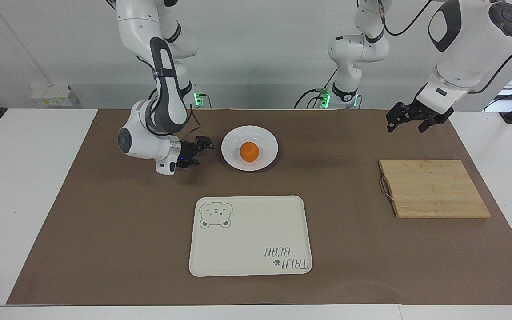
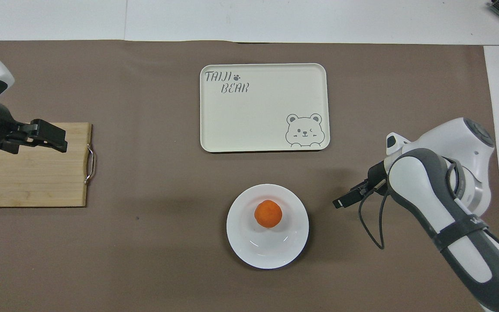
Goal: Place orange and plate with both arms
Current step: 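Reach the right gripper to the plate rim and grip it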
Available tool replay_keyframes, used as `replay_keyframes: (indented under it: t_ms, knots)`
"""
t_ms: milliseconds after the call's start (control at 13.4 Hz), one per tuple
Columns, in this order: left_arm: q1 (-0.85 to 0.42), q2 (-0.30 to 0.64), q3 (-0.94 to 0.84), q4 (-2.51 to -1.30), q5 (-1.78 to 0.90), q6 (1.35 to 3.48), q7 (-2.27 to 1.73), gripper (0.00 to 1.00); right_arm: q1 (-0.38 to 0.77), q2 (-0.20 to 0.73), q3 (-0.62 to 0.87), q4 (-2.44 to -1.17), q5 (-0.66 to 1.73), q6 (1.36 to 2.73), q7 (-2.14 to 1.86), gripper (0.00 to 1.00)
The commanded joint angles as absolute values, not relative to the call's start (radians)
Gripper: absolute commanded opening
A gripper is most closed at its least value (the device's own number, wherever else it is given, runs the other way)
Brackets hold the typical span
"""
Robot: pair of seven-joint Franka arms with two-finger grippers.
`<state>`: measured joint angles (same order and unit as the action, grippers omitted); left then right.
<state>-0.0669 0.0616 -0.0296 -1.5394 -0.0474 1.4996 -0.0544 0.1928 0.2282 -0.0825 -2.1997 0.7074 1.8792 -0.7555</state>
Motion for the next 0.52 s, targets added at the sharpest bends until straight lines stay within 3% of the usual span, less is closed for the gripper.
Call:
replay_keyframes:
  t_ms: [0, 446]
  knots:
    - [-0.057, 0.044, -0.037, -1.554, -0.037, 1.493, -0.051, 1.00, 0.239, 0.192, -0.086, -2.249, 0.773, 1.870, -0.772, 1.00]
    - [-0.057, 0.044, -0.037, -1.555, -0.037, 1.493, -0.051, 1.00, 0.307, 0.155, -0.086, -2.321, 0.861, 1.919, -0.742, 1.00]
